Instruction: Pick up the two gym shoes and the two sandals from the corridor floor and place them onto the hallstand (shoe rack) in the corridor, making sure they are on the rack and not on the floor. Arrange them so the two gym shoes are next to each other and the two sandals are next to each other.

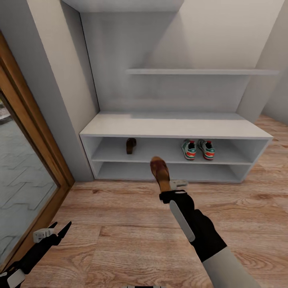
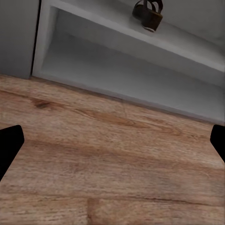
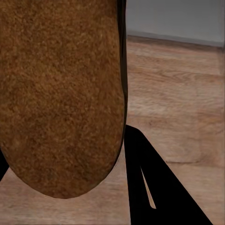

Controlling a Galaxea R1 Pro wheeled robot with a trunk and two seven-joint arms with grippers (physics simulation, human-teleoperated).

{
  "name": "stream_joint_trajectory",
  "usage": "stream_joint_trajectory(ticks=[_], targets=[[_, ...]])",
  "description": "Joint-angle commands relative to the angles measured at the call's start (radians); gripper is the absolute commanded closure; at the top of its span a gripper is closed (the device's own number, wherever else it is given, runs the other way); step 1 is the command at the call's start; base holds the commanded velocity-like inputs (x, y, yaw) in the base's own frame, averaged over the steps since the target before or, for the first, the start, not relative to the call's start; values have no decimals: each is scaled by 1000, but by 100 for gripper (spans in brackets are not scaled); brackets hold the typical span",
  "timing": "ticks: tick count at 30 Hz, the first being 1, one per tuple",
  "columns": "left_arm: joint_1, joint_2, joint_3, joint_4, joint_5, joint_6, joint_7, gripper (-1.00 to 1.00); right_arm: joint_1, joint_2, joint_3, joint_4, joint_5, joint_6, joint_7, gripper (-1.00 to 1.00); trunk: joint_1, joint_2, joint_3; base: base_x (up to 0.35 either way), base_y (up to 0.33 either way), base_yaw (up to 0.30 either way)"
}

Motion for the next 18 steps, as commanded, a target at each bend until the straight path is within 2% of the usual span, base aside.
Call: stream_joint_trajectory(ticks=[1,9,11,15,18], targets=[[-1,0,8,1,-5,-3,-4,-100,-1,0,1,-9,-15,1,-14,100,0,0,-1,0,0,0],[-1,0,8,1,-5,-3,-4,-100,-24,1,1,-20,-17,14,-14,100,0,0,-1,0,0,0],[-1,0,8,1,-5,-3,-4,-100,-80,0,0,-14,-17,16,-14,100,0,0,-1,0,0,0],[-1,0,7,1,-5,-3,-5,-100,-119,0,0,27,-18,17,-13,100,0,0,-1,0,0,0],[-1,0,7,1,-6,-3,-4,-100,-160,0,0,120,-20,18,-13,100,0,0,-1,0,0,0]])
